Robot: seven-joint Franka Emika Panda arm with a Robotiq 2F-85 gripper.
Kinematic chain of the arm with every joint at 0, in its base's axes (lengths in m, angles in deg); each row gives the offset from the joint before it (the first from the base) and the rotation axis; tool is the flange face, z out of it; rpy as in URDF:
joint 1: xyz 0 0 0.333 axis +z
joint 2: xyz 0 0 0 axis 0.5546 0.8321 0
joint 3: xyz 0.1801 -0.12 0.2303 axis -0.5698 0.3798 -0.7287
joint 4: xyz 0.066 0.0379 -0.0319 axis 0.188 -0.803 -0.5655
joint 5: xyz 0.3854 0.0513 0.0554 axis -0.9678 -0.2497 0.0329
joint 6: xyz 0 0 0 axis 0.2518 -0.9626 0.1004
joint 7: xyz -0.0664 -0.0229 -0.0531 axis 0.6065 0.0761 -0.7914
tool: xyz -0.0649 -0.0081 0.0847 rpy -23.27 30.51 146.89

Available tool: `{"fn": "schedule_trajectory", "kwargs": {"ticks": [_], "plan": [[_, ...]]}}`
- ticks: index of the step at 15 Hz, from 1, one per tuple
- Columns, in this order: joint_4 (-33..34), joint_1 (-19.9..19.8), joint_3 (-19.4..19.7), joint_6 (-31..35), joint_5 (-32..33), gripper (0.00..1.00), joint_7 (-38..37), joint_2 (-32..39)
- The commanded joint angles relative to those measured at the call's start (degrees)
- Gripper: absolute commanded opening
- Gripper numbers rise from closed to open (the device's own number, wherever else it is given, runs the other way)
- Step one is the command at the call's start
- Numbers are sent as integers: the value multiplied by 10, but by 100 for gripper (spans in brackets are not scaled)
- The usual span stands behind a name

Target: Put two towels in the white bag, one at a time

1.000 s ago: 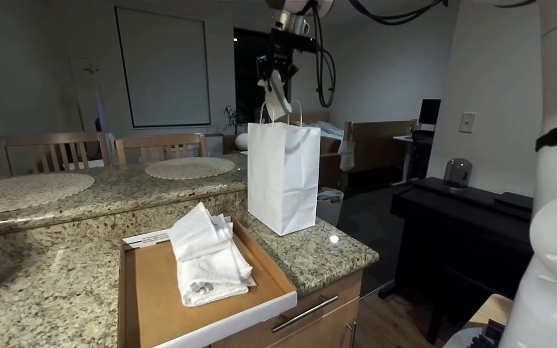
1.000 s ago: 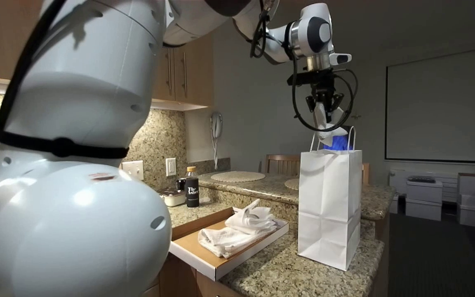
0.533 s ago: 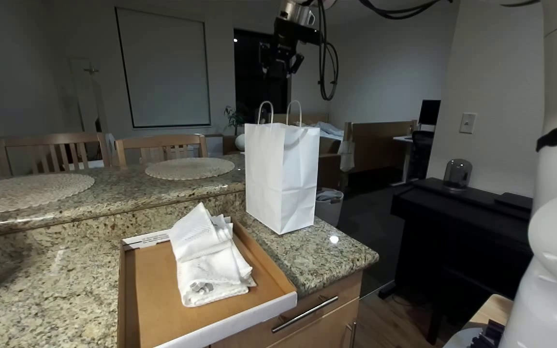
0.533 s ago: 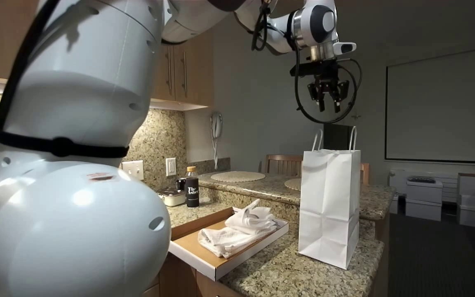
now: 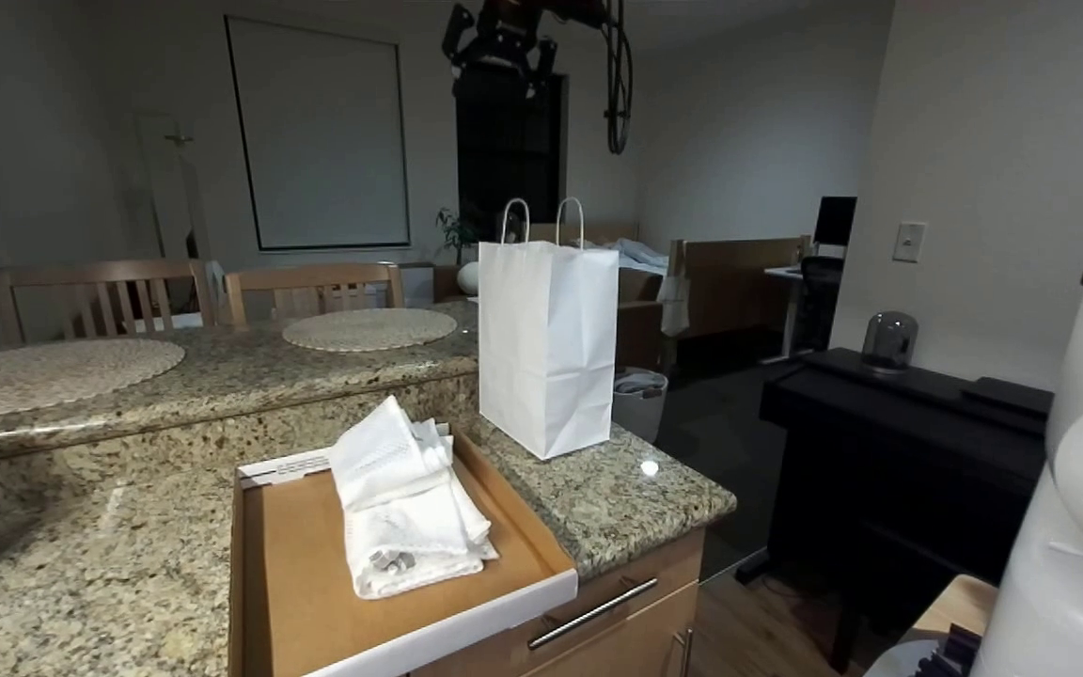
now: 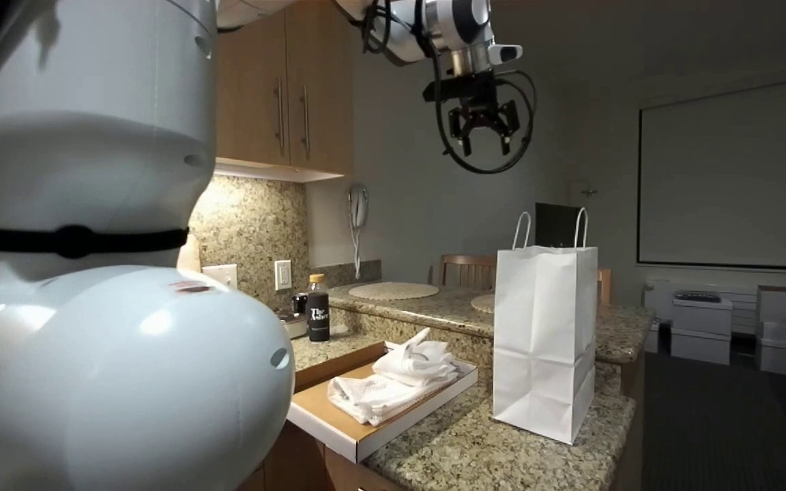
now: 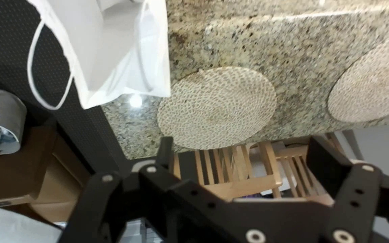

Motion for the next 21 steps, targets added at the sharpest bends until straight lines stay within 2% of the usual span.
{"fn": "schedule_trajectory", "kwargs": {"ticks": [1, 7, 10, 13, 16, 21], "plan": [[-126, 39, -33, 14, 56, 100, -30, -52], [-267, 88, -103, 21, 115, 100, -133, -35], [-308, 122, -136, 23, 165, 100, -170, -6], [-291, 164, -159, 8, 256, 100, -229, 49], [-227, 214, -157, -31, 355, 100, -314, 120], [-94, 259, -130, -73, 363, 100, -375, 230]]}}
